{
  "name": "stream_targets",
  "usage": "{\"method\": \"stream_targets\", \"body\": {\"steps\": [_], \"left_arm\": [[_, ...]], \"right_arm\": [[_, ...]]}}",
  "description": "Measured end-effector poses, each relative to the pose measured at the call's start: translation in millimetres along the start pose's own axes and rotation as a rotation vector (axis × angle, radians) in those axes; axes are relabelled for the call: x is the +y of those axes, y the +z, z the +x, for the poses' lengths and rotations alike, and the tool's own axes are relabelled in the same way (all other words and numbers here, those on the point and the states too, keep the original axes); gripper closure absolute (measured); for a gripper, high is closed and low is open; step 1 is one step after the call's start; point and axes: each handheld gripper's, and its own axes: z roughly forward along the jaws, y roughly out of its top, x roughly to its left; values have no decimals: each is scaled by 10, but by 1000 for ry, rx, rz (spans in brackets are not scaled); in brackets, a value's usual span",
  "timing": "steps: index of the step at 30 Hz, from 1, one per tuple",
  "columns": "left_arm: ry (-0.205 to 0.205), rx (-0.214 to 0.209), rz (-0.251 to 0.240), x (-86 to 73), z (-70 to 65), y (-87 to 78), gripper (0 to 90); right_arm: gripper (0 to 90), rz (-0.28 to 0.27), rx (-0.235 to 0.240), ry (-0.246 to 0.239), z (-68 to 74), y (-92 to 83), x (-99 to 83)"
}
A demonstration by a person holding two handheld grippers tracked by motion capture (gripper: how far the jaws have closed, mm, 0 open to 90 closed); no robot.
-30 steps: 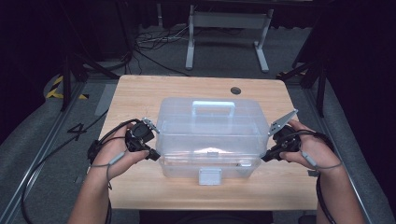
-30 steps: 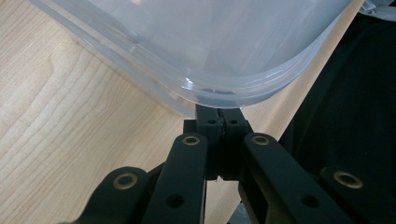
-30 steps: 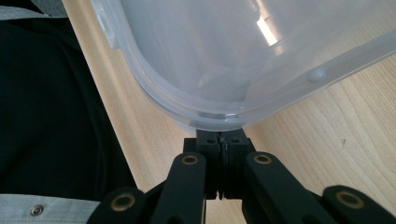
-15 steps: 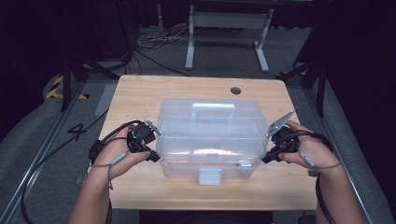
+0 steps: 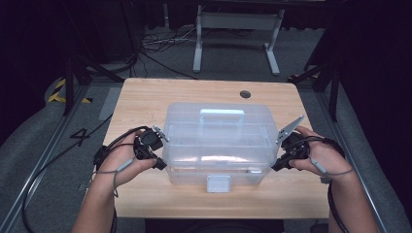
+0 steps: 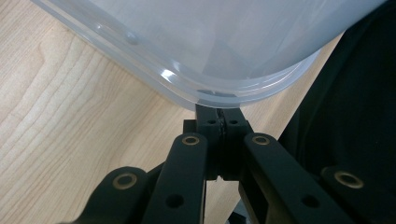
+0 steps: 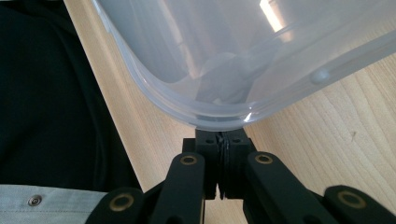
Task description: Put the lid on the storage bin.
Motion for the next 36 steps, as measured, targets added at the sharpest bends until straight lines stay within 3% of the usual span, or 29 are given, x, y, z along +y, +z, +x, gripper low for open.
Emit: {"method": "stream_targets", "body": {"steps": [27, 36], "left_arm": [[6, -14, 31, -9, 20, 34, 894], [-11, -10, 49, -58, 80, 41, 892]], "right_arm": [[874, 18, 13, 4, -7, 4, -15], [868, 62, 16, 26, -32, 35, -52]]}}
